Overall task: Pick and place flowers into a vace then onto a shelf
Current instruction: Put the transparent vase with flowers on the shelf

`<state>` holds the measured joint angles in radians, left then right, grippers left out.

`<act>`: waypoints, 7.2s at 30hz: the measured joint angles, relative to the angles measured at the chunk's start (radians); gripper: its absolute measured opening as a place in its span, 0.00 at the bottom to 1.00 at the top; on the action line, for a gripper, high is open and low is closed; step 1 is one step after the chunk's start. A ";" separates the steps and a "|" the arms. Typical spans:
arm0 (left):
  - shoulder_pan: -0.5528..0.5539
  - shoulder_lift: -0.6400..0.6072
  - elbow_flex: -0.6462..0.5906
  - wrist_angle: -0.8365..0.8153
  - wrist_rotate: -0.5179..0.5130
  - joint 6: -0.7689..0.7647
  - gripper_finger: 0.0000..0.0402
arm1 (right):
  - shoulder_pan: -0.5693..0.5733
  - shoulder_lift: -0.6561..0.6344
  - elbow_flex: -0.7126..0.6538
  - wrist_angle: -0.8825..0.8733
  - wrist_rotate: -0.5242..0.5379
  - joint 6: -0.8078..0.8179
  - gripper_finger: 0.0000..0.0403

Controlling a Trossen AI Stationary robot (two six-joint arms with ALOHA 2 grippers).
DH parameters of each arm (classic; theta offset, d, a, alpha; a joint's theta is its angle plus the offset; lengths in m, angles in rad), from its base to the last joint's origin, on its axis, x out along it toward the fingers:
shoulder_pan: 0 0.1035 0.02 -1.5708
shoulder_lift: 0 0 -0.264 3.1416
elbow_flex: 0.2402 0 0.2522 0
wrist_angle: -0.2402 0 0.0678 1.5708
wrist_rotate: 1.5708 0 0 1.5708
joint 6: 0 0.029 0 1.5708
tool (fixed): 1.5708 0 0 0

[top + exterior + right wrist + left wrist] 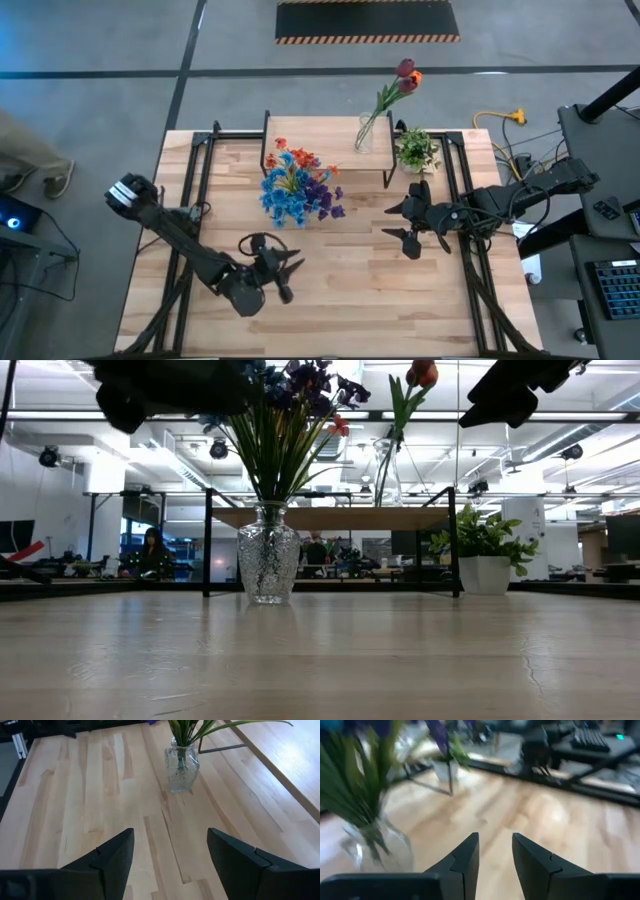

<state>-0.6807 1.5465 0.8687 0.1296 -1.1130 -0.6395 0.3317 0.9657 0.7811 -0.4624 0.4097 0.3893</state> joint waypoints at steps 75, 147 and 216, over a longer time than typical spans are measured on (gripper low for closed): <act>0.064 0.130 -0.468 0.470 -0.339 -0.194 0.25 | -0.003 0.000 0.000 0.104 0.009 0.004 0.60; 0.356 0.467 -0.071 0.464 -0.227 -0.085 1.00 | -0.003 0.000 -0.012 0.092 0.000 -0.023 0.60; 0.394 0.465 -0.075 0.453 -0.148 -0.138 0.99 | -0.003 0.000 -0.066 0.096 -0.027 -0.026 0.60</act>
<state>-0.2871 2.0117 0.7937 0.5831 -1.2613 -0.7780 0.3286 0.9657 0.7151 -0.3660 0.3832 0.3630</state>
